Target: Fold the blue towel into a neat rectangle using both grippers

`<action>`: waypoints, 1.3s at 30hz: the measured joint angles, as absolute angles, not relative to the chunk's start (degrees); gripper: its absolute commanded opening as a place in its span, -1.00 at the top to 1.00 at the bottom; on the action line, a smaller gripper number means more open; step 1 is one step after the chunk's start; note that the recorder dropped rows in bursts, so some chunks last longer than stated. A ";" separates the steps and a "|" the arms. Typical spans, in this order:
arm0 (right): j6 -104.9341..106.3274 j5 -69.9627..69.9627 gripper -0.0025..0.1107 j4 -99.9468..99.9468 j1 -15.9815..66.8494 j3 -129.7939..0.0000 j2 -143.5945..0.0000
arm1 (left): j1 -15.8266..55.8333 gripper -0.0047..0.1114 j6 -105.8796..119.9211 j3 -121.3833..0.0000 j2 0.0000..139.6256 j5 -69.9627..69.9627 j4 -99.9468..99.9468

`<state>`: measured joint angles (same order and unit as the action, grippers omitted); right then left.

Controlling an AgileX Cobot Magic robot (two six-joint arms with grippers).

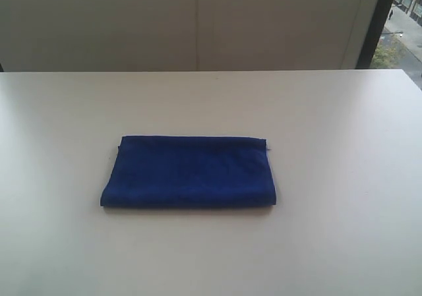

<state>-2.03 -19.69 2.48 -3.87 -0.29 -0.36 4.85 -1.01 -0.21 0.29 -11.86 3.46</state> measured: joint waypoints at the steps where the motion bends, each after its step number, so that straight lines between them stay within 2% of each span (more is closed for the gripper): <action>1: -2.03 -19.69 0.96 2.48 -3.46 -0.29 -0.36 | 4.85 0.92 -1.01 -0.21 0.29 -11.86 3.46; 39: -2.03 -19.69 0.96 2.48 -2.73 -0.29 -0.36 | 4.85 0.92 -1.01 -0.21 0.29 -11.86 3.46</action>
<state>-2.03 -19.69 2.48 -2.73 -0.29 -0.36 4.85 -1.01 -0.21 0.29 -11.86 3.46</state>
